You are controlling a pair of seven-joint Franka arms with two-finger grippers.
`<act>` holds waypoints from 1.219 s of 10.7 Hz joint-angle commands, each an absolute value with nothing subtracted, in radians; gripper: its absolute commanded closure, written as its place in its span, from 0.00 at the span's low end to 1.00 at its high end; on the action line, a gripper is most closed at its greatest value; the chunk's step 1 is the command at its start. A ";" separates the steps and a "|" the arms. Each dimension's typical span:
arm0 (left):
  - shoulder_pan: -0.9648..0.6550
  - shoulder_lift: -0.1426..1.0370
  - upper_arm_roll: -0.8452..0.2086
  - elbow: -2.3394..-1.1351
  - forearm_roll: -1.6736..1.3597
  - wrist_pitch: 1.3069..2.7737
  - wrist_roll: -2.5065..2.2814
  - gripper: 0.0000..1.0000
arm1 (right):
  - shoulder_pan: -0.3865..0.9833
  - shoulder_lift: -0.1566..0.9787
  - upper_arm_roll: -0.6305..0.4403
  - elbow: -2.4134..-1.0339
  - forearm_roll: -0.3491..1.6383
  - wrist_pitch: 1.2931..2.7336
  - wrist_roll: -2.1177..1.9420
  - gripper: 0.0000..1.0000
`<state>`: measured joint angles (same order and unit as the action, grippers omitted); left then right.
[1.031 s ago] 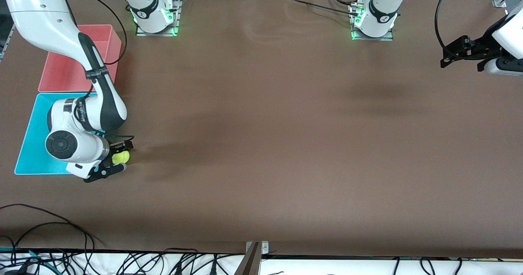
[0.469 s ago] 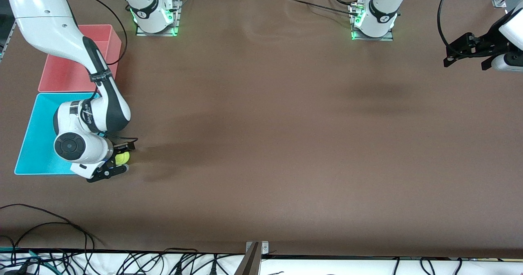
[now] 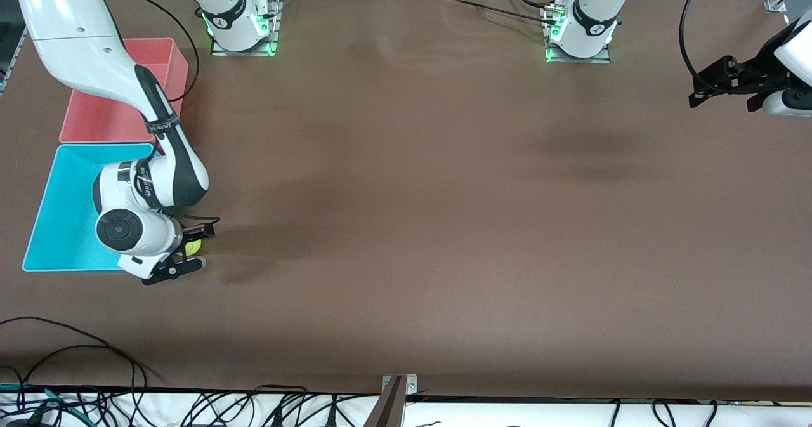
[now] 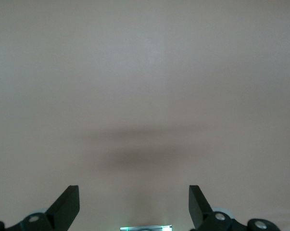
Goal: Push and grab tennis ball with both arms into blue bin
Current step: 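Grasp the tennis ball with the right gripper and lift it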
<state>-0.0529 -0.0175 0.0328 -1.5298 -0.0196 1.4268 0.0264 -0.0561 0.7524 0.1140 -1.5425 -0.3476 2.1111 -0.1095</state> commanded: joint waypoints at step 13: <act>-0.054 0.000 0.034 -1.499 -0.038 1.402 0.020 0.00 | -0.055 0.652 0.172 -1.398 -0.370 1.754 -0.107 1.00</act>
<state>-0.0551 -0.0139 0.0327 -1.5295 -0.0197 1.4266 0.0264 -0.0502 0.6925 0.1497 -1.4228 -0.3587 1.8464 -0.1076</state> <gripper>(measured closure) 0.000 0.344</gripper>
